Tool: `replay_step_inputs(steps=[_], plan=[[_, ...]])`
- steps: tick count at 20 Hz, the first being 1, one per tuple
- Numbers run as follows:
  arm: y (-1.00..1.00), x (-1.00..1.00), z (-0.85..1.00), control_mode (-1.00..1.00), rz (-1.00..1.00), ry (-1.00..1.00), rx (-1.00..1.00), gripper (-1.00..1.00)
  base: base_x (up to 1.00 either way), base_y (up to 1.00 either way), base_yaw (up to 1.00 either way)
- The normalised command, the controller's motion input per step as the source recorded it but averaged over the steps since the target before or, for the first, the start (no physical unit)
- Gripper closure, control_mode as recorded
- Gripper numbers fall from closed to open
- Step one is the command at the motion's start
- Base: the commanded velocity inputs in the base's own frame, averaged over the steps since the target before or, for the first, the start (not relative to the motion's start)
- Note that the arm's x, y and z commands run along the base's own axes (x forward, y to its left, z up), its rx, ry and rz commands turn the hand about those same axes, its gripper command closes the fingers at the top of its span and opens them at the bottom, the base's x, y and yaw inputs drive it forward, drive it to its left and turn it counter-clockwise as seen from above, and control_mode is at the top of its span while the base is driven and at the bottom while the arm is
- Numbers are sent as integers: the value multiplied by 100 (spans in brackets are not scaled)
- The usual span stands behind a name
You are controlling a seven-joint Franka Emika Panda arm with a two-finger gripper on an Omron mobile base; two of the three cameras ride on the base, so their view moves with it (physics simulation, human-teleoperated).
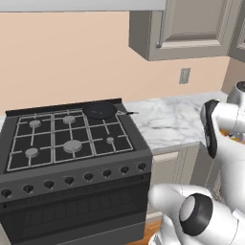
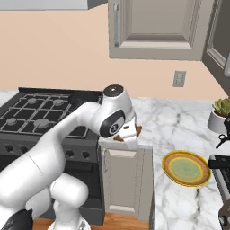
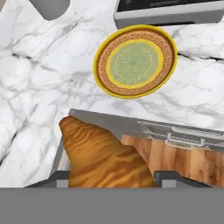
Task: Pick the croissant and place it on the pan. Then turn on the stove to warm the croissant.
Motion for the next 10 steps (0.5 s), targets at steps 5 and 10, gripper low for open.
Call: replay_step_inputs(steps=[5, 10], plan=[[52, -8, 18, -100, 28, 0, 0, 100, 0, 0, 0], [41, 0, 0, -100, 39, 0, 0, 100, 0, 0, 0]])
